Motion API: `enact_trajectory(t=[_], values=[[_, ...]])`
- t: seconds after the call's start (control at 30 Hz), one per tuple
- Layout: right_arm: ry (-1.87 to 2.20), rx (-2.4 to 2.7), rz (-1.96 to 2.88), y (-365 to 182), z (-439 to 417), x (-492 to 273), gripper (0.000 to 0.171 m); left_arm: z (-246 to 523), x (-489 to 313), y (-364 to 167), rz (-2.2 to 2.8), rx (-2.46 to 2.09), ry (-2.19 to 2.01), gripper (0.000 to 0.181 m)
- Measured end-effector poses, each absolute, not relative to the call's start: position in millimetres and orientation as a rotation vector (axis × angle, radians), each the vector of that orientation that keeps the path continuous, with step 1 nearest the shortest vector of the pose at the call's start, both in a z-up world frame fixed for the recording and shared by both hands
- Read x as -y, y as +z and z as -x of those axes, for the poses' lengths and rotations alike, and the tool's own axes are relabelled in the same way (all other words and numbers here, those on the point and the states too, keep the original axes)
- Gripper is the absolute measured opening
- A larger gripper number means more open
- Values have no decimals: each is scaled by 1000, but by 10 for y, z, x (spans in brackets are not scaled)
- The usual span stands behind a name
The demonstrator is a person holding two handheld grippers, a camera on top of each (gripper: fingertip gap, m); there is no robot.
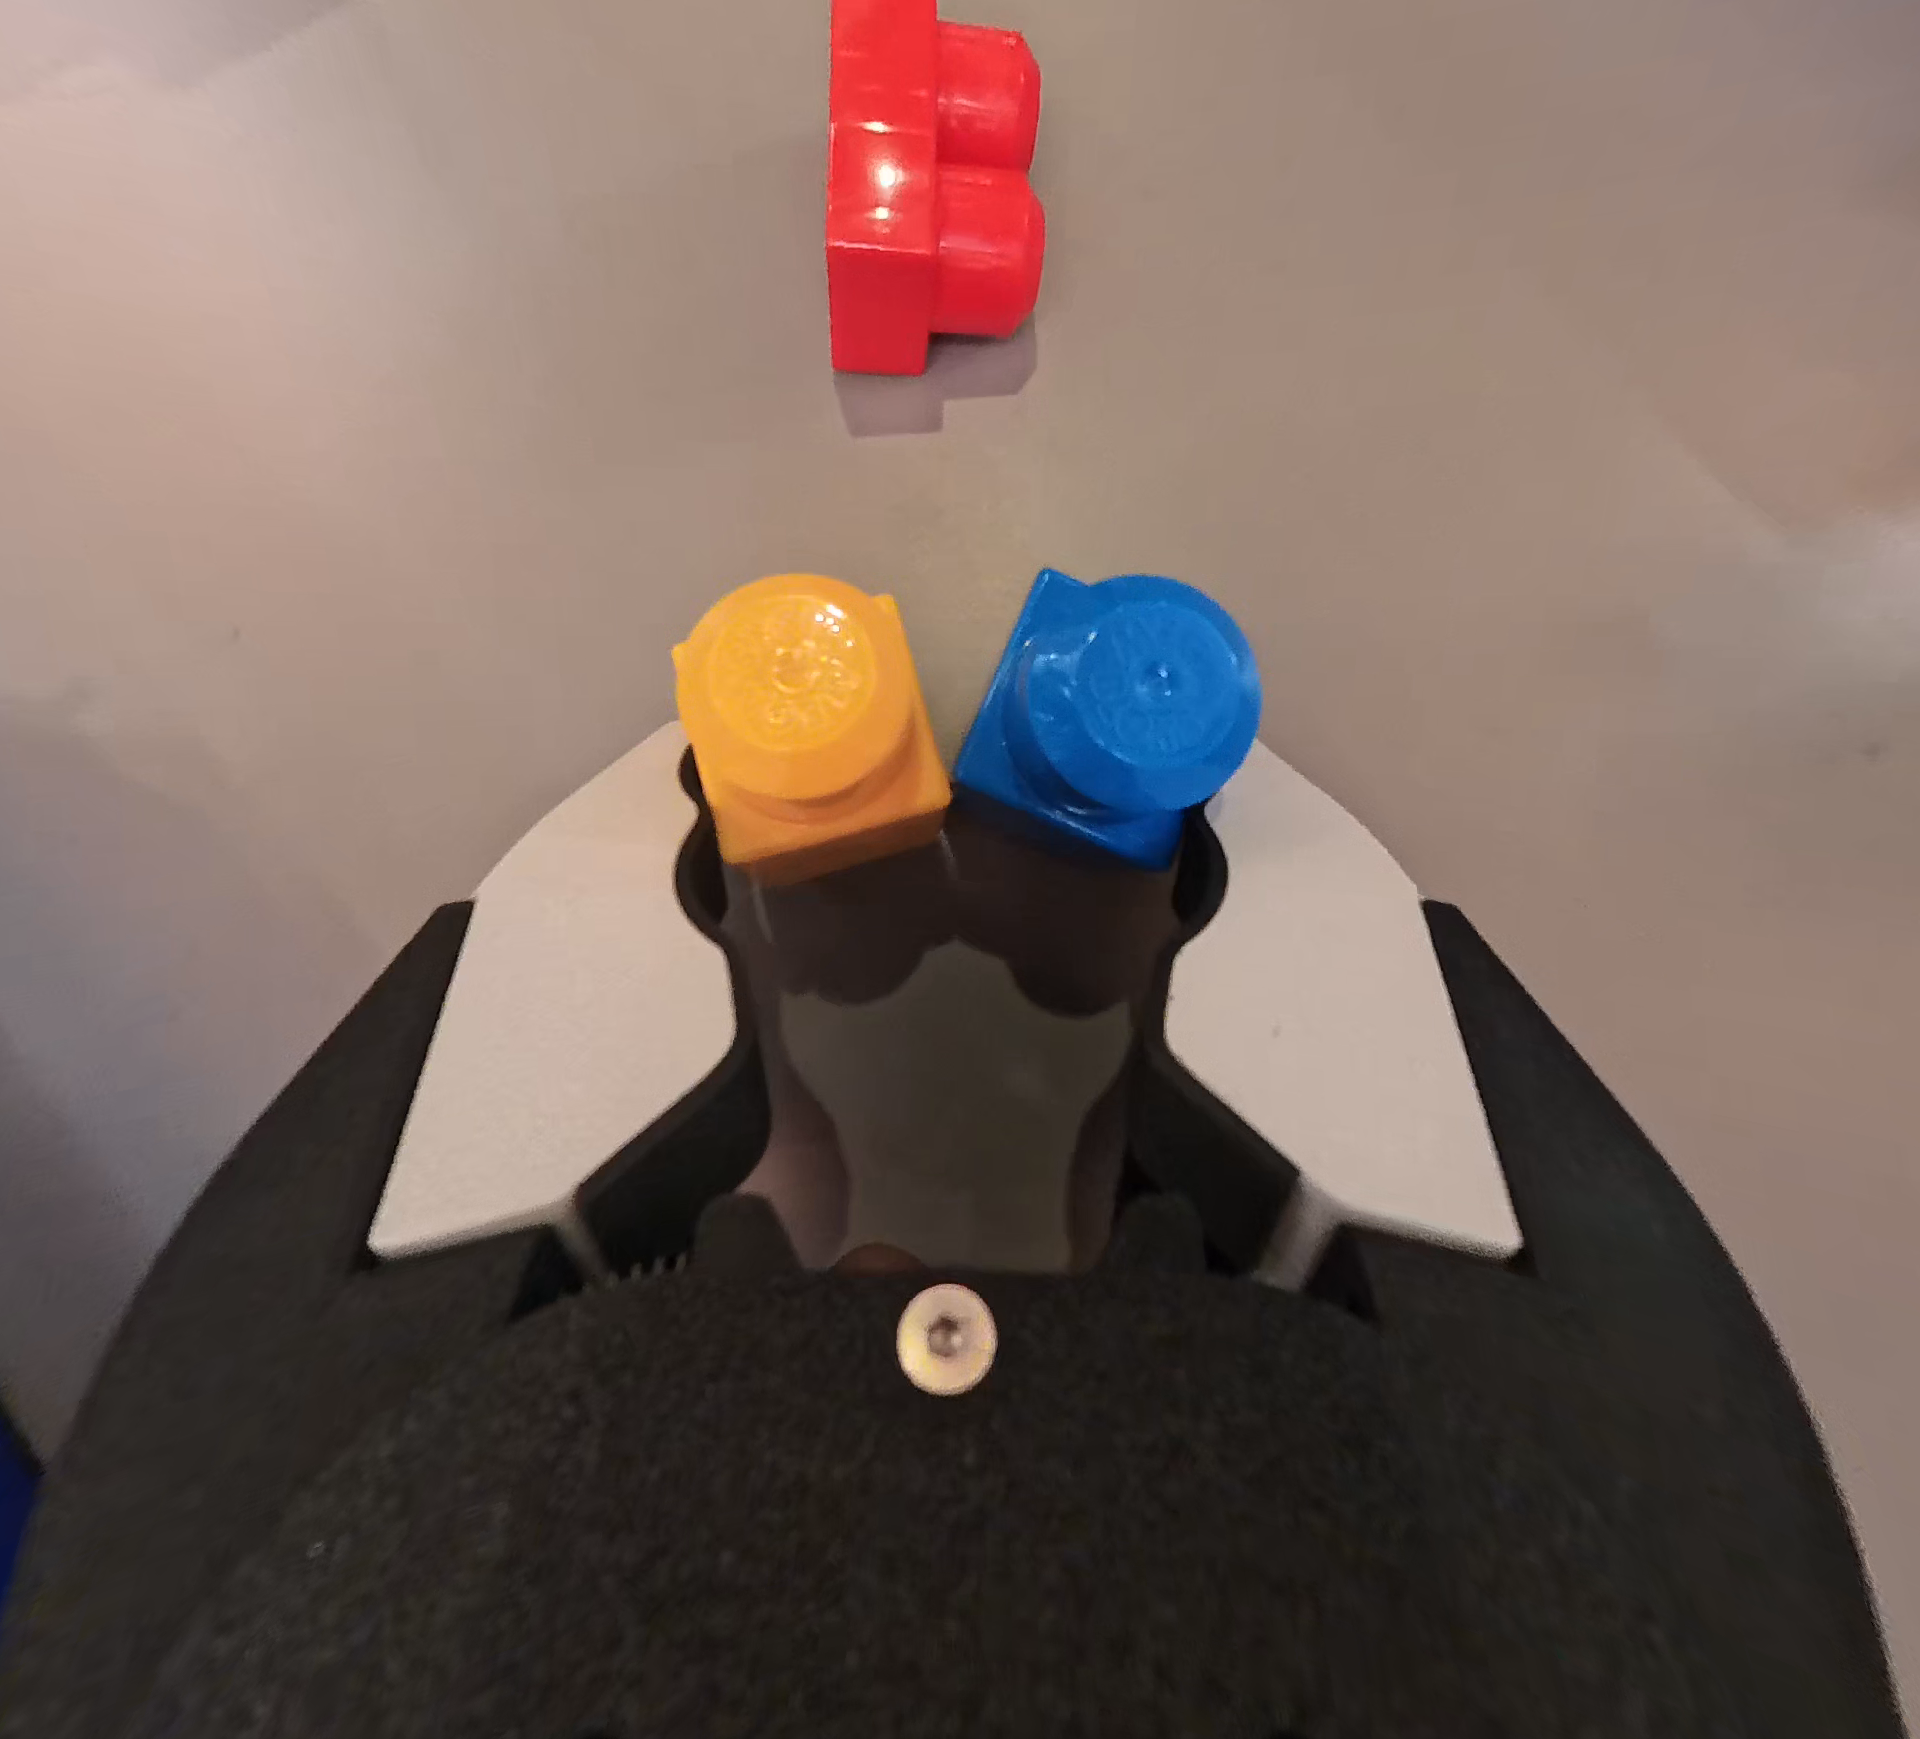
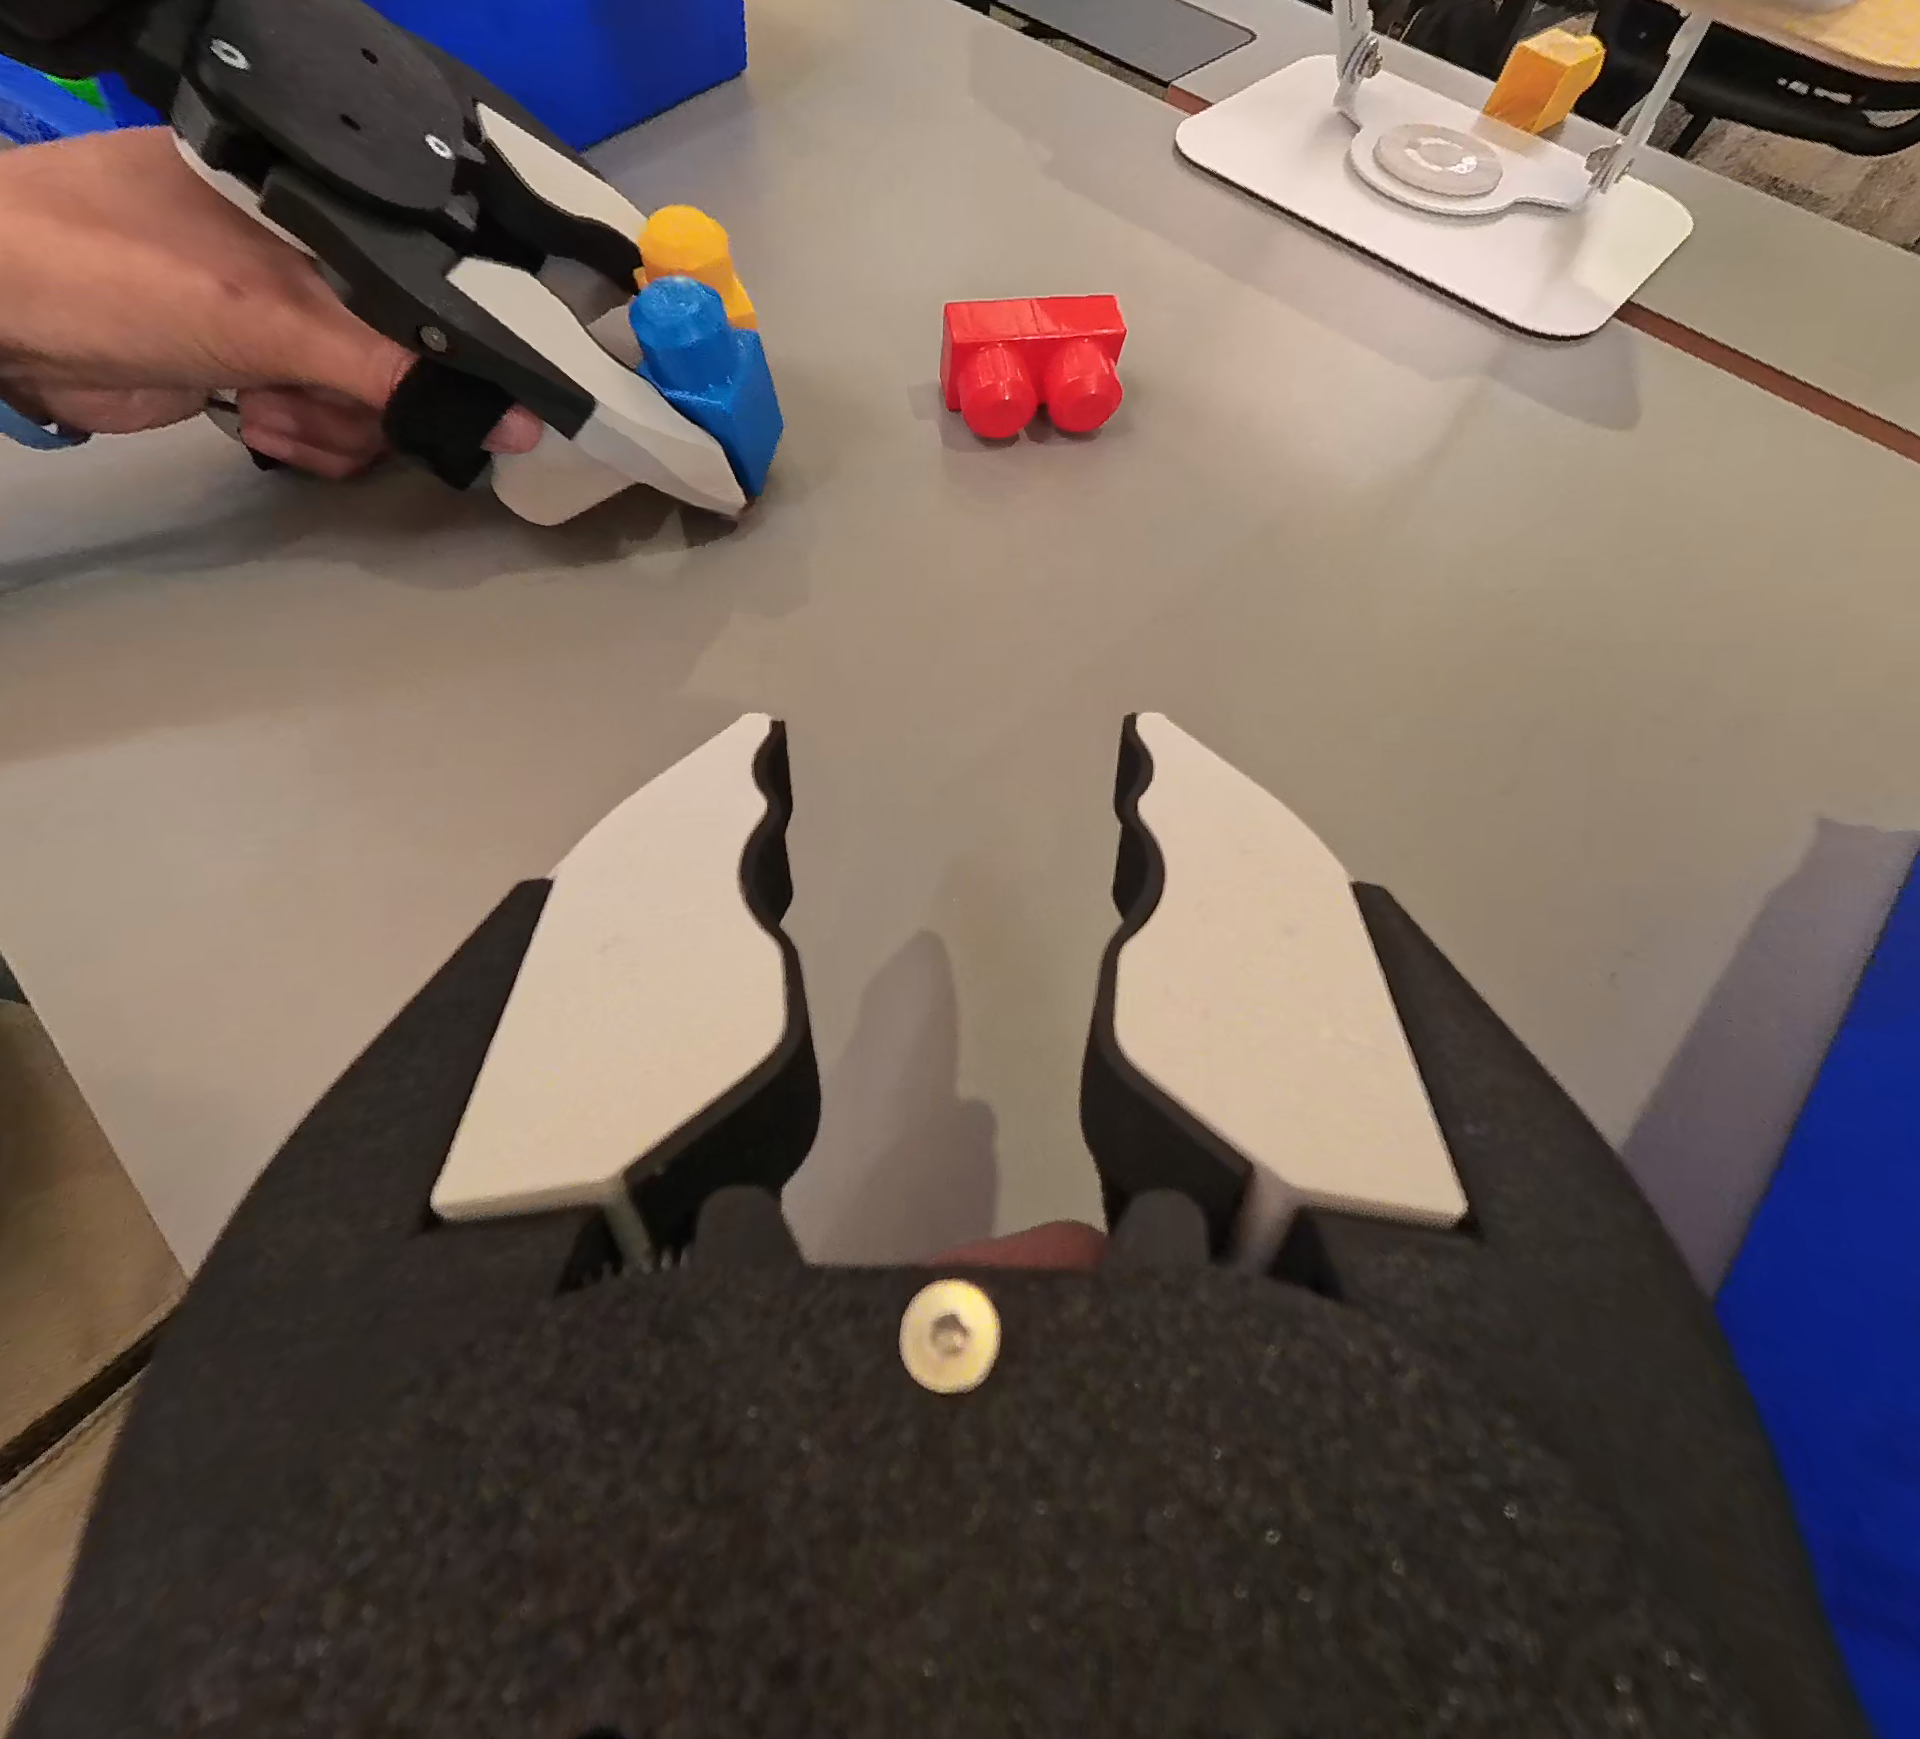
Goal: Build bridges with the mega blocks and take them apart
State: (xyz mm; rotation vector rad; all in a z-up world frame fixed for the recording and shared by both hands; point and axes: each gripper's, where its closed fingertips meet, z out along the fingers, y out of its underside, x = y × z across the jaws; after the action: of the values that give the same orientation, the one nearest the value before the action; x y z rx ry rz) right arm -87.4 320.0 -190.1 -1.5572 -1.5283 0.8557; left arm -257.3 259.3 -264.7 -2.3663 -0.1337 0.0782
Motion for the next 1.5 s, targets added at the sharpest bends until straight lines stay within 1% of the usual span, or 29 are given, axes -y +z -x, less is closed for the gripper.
enact_trajectory(t=[0.2, 0.3, 0.53, 0.67, 0.8, 0.93, 1.0, 1.17, 1.3, 1.43, 1.5], values=[[857, 1536, 1555, -1907, 884, -3178, 60, 2411, -2457, -2439, 2307, 72, 70, 85], [856, 1533, 1552, -1896, 882, -3177, 60, 2171, -2348, -2275, 2247, -56, 41, 85], [849, 1542, 1554, -1925, 892, -3156, 60, 1565, -2059, -1856, 2111, -310, -190, 85], [855, 1549, 1551, -1932, 903, -3132, 60, 1459, -1952, -1829, 2123, -374, -197, 85], [865, 1557, 1554, -1960, 914, -3111, 60, 1672, -1984, -2098, 2251, -314, -94, 84], [874, 1564, 1551, -1961, 924, -3083, 60, 1987, -2117, -2478, 2416, -116, -40, 84], [874, 1564, 1548, -1948, 921, -3079, 60, 2105, -2159, -2574, 2458, -34, -17, 84], [872, 1557, 1547, -1927, 911, -3094, 60, 2240, -2165, -2661, 2495, 51, 65, 84], [875, 1561, 1547, -1936, 917, -3082, 60, 2196, -2142, -2715, 2487, 153, 22, 84], [875, 1572, 1545, -1958, 926, -3052, 60, 2150, -2124, -2711, 2471, 145, 44, 84], [883, 1576, 1550, -1977, 937, -3039, 60, 2080, -2137, -2706, 2451, 140, -12, 84]])
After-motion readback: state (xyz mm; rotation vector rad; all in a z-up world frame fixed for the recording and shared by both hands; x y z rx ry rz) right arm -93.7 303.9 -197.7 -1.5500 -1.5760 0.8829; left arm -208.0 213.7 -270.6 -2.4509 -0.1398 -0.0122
